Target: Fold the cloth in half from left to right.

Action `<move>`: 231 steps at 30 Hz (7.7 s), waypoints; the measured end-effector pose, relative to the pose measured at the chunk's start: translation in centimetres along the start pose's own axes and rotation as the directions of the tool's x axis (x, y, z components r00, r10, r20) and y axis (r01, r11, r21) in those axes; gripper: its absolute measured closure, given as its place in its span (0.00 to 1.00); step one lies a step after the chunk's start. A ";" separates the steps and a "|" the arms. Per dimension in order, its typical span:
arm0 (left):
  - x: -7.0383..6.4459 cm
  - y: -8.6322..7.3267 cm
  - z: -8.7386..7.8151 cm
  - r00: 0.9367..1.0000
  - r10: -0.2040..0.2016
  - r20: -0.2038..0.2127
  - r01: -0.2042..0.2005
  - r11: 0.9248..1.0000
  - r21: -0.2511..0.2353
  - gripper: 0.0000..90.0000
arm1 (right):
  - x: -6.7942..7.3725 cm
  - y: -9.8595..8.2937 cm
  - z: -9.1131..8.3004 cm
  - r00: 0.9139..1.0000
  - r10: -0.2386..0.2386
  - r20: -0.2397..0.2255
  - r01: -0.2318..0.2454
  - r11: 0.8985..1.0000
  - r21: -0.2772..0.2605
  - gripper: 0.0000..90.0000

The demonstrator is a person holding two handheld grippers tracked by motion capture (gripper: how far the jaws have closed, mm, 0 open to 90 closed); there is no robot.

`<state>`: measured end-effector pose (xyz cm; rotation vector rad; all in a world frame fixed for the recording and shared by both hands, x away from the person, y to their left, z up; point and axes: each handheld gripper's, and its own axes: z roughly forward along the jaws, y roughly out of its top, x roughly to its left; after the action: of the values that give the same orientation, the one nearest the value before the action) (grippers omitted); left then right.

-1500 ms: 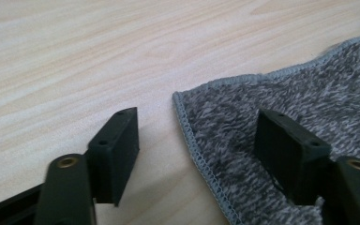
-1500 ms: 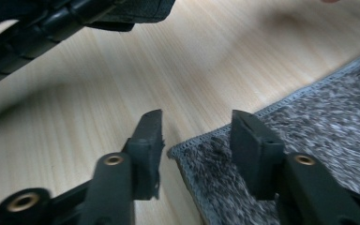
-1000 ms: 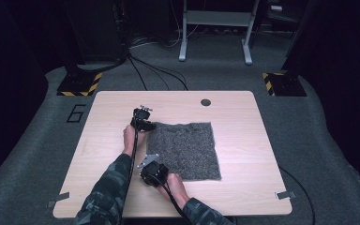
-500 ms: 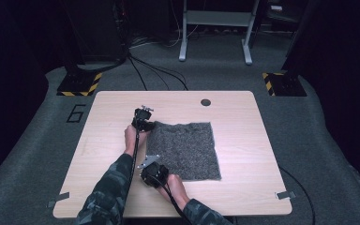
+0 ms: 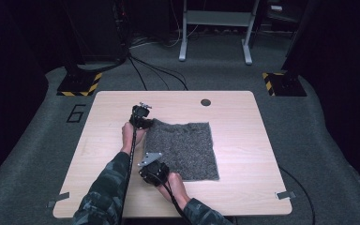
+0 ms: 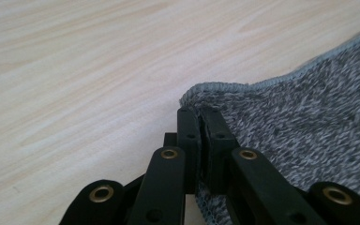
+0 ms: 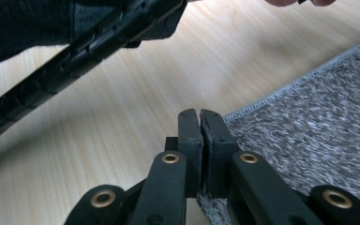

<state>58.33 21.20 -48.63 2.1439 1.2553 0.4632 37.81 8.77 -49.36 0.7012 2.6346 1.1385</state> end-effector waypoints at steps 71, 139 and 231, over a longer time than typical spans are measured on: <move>-9.7 8.9 1.6 0.973 0.231 -0.017 -0.227 0.965 0.129 0.94 | -4.8 -7.3 -9.1 0.965 0.243 0.100 -0.226 0.961 -0.158 0.96; -4.6 1.8 3.6 0.992 0.068 -0.106 -0.053 0.990 0.130 0.24 | -9.0 -12.7 -12.0 0.887 0.347 0.304 -0.344 0.937 -0.065 1.00; -12.3 -12.9 -8.1 0.982 0.129 0.141 -0.129 0.992 -0.008 0.10 | -12.6 -10.4 -8.1 0.863 0.385 0.327 -0.412 0.911 0.014 0.13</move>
<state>39.20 17.84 -50.88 2.2260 1.0434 0.3566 42.34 -8.72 -51.48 1.3754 2.3303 0.9065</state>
